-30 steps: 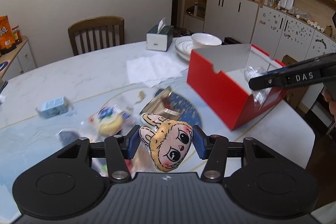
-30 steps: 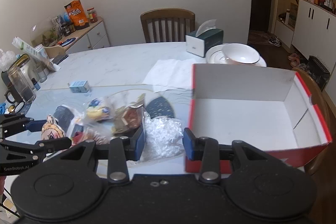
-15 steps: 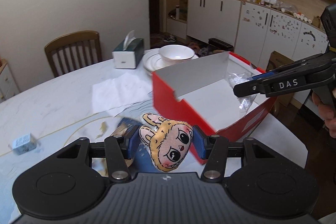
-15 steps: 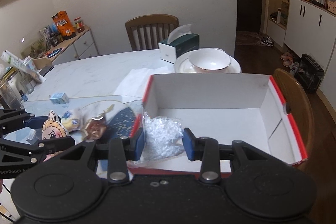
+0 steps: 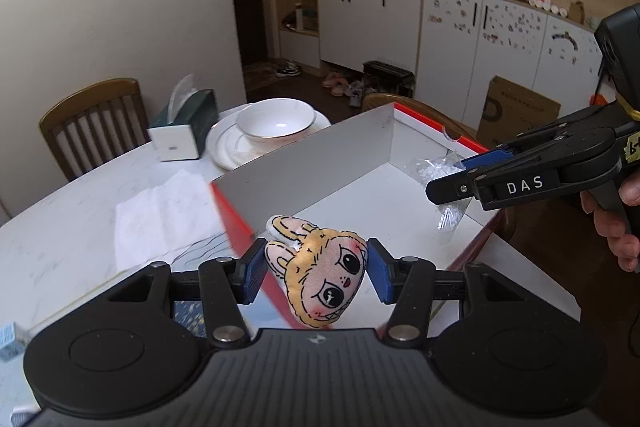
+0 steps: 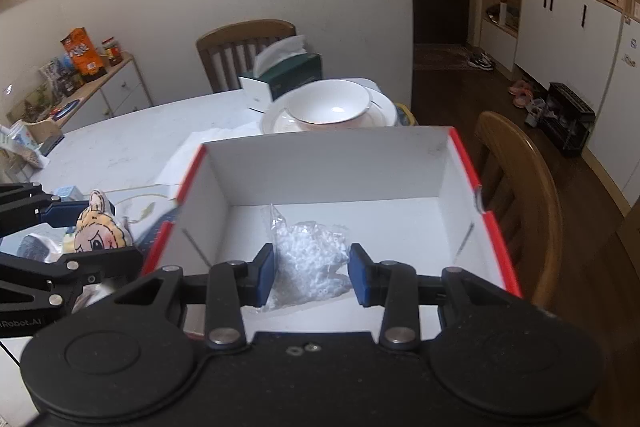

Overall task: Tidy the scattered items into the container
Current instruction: 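Lower the doll and clear bag into the red box and open both grippers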

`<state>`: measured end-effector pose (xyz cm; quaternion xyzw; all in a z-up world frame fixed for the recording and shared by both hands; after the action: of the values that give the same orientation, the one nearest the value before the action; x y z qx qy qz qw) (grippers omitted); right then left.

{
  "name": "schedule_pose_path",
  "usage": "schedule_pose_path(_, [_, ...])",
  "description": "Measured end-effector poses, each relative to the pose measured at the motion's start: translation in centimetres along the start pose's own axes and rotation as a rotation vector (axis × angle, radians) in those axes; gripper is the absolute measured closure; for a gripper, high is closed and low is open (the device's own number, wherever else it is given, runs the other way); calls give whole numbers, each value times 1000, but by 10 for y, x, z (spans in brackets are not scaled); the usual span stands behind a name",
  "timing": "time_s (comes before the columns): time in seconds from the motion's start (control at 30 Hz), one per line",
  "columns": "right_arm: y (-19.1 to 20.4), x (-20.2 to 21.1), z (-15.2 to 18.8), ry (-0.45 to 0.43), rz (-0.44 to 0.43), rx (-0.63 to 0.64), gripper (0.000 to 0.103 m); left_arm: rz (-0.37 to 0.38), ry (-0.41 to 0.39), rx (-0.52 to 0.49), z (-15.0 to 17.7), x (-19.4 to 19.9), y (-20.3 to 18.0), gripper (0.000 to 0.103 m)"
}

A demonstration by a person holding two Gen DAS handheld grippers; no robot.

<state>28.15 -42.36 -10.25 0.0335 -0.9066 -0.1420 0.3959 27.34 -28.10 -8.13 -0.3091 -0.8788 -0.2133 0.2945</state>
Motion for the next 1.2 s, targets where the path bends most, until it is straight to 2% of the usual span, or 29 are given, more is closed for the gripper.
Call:
schedule_pose_path(0.3, [-22, -23, -6, 36, 22, 17, 66, 35, 61, -39, -17, -50, -11, 51])
schedule_pose_path(0.7, [-35, -55, -5, 100, 44, 77, 66, 49, 179, -61, -20, -116, -8, 51])
schedule_pose_path(1.0, [-32, -75, 4, 170, 34, 176, 66, 88, 286, -48, -16, -153, -10, 51])
schedule_pose_path(1.2, [-32, -90, 14, 220, 47, 257, 66, 114, 370, -56, -2, -170, -18, 50])
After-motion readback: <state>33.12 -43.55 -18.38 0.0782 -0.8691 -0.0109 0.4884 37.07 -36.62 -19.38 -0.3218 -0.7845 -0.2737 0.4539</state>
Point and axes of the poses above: each gripper's, at about its wrist camera, not at the fingertips, and x roughly against the way its jaws point, y to its left, z to its underside, the point moved 10 cm from there along -x, roughly the way its jaws point, and after that the axes turned 11 degrees about -x, right-handed, at the moved point
